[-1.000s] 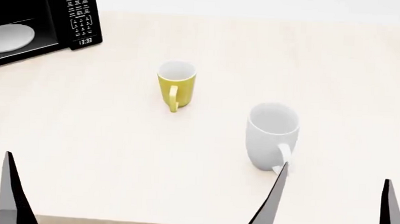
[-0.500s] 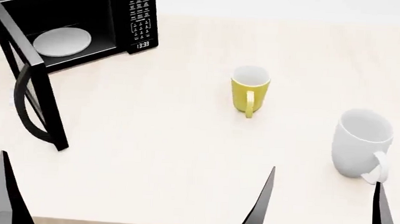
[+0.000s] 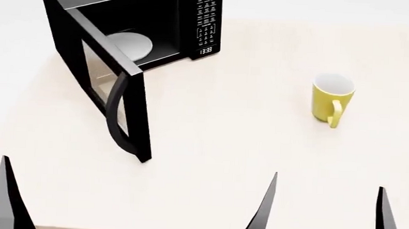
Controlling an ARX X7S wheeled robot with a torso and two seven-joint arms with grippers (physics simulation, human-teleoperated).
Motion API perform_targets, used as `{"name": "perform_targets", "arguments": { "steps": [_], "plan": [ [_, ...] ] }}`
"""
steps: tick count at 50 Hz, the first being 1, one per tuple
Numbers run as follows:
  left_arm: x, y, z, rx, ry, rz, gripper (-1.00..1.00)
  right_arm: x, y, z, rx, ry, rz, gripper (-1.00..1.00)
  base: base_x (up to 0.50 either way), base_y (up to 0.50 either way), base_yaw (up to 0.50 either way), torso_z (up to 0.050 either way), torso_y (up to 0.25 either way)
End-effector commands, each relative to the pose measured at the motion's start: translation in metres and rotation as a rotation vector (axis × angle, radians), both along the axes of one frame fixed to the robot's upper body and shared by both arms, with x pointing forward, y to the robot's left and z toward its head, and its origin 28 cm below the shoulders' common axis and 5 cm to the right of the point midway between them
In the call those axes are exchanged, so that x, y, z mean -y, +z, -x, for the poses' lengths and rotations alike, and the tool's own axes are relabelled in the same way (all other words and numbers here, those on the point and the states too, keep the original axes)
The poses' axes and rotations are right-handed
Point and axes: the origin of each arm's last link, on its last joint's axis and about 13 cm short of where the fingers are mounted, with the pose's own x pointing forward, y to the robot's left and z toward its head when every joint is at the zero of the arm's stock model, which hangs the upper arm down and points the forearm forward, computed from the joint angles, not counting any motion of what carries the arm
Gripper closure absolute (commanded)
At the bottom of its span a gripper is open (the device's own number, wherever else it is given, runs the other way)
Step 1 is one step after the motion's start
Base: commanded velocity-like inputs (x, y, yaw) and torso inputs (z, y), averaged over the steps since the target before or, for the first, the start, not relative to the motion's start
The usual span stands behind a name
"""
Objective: Close the microwave.
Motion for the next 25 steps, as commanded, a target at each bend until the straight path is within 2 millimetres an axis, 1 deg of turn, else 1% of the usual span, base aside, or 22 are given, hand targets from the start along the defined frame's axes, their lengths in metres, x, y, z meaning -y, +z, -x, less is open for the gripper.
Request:
{"name": "perform_targets", "arguments": {
  "steps": [1, 12, 13, 14, 15, 16, 17, 22, 23, 24, 25],
  "plan": [
    [0.0, -0.002, 0.0, -0.003, -0.001, -0.002, -1.0, 0.0, -0.001, 0.0, -0.004, 0.003, 0.0, -1.0, 0.02, 0.5, 0.0, 0.0, 0.0],
    [0.0, -0.003, 0.0, -0.005, -0.003, -0.006, -1.0, 0.0, -0.002, -0.001, -0.019, -0.003, 0.001, -1.0, 0.03, 0.5, 0.0, 0.0, 0.0],
    [0.0, -0.003, -0.001, -0.006, -0.002, -0.008, -1.0, 0.0, -0.003, -0.002, -0.059, -0.018, 0.001, -1.0, 0.03, 0.5, 0.0, 0.0, 0.0],
    [0.0, -0.003, -0.001, -0.008, -0.002, -0.011, -1.0, 0.0, -0.006, -0.005, -0.138, -0.066, 0.02, -1.0, 0.06, 0.22, 0.0, 0.0, 0.0],
    [0.001, -0.004, -0.001, -0.011, -0.003, -0.011, -1.0, 0.0, -0.013, -0.013, -0.281, -0.051, 0.015, -1.0, 0.0, 0.0, 0.0, 0.0, 0.0],
    [0.001, -0.005, -0.001, -0.014, -0.003, -0.012, -1.0, 0.0, -0.017, -0.015, -0.331, -0.022, -0.052, -1.0, 0.0, 0.0, 0.0, 0.0, 0.0],
    [0.001, -0.005, -0.001, -0.015, -0.003, -0.013, -1.0, 0.0, -0.021, -0.017, -0.362, -0.002, -0.053, -1.0, 0.0, 0.0, 0.0, 0.0, 0.0],
    [0.001, -0.005, -0.001, -0.02, -0.006, -0.015, -1.0, -0.004, -0.01, -0.011, -0.247, 0.019, 0.004, -1.0, 0.0, 0.0, 0.0, 0.0, 0.0],
    [0.001, -0.005, -0.001, -0.02, -0.006, -0.015, -1.0, -0.006, -0.007, -0.008, -0.248, 0.114, -0.042, -1.0, 0.0, 0.0, 0.0, 0.0, 0.0],
    [0.002, -0.005, -0.001, -0.021, -0.009, -0.015, -1.0, -0.005, -0.006, -0.007, -0.215, 0.06, -0.033, -1.0, 0.12, 0.0, 0.0, 0.0, 0.0],
    [0.002, -0.005, -0.001, -0.021, -0.01, -0.016, -1.0, -0.005, -0.005, -0.006, -0.197, 0.072, 0.002, -1.0, 0.5, 0.0, 0.0, 0.0, 0.0]
  ]
}}
